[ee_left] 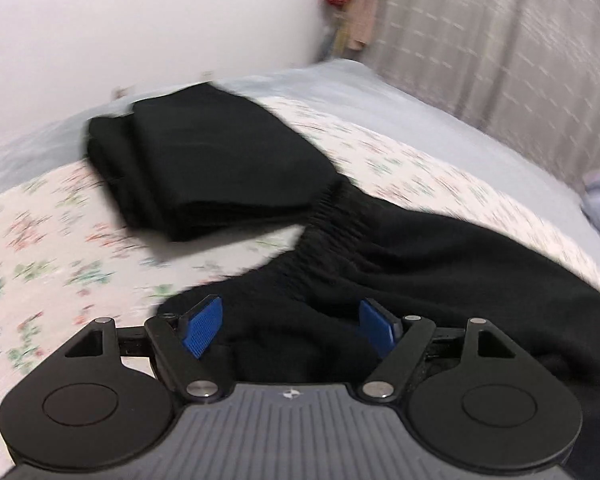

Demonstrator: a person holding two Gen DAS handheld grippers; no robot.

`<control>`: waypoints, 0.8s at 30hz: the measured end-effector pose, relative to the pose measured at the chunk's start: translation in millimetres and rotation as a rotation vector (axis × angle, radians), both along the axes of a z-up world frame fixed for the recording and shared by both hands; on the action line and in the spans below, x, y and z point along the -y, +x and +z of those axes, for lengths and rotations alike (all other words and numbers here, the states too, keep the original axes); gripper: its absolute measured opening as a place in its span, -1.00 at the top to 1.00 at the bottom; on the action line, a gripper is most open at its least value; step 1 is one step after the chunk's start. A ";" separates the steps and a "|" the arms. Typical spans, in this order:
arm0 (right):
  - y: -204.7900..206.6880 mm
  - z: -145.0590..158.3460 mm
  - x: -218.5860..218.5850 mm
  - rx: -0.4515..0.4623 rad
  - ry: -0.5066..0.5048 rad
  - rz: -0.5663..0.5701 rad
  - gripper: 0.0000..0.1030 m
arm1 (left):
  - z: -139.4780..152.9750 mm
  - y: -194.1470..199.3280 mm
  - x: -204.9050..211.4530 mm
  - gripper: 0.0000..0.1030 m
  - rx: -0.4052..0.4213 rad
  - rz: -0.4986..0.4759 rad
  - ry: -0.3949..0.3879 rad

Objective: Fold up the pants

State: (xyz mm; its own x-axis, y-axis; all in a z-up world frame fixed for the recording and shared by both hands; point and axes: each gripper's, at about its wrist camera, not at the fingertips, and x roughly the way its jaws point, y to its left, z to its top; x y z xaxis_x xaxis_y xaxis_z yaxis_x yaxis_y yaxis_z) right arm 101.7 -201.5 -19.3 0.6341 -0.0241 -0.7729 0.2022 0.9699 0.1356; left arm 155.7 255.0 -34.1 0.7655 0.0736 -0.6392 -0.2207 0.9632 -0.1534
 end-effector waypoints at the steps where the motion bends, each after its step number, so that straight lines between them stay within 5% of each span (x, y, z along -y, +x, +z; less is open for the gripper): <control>1: 0.3 -0.3 -0.1 0.000 0.005 0.002 -0.57 | -2.4 5.0 8.6 -0.55 -0.006 -0.035 0.019; 4: 0.6 -0.8 -2.3 0.001 0.016 0.011 -0.57 | -14.8 13.7 40.0 -0.55 -0.048 -0.151 0.097; 9: 4.5 -6.4 -8.4 -0.021 0.023 0.039 -0.57 | -32.5 21.2 92.3 -0.55 -0.143 -0.288 0.334; 13: 10.3 -13.7 -15.9 -0.056 0.002 0.073 -0.57 | -41.7 23.8 100.0 -0.55 -0.205 -0.302 0.323; 18: 20.1 -25.5 -17.9 -0.099 -0.022 0.079 -0.60 | -40.0 32.8 87.4 -0.60 -0.311 -0.189 0.185; 24: 20.4 -27.7 -20.4 -0.098 -0.038 0.086 -0.63 | -23.6 24.7 108.7 -0.69 -0.164 -0.203 0.213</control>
State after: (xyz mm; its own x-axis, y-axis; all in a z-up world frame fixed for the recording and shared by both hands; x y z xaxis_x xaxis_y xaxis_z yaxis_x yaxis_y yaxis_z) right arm 122.1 -181.2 -47.0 0.5569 -0.0039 -0.8306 0.1289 0.9883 0.0817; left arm 180.5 146.3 -57.7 0.6667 0.0755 -0.7415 -0.0265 0.9966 0.0776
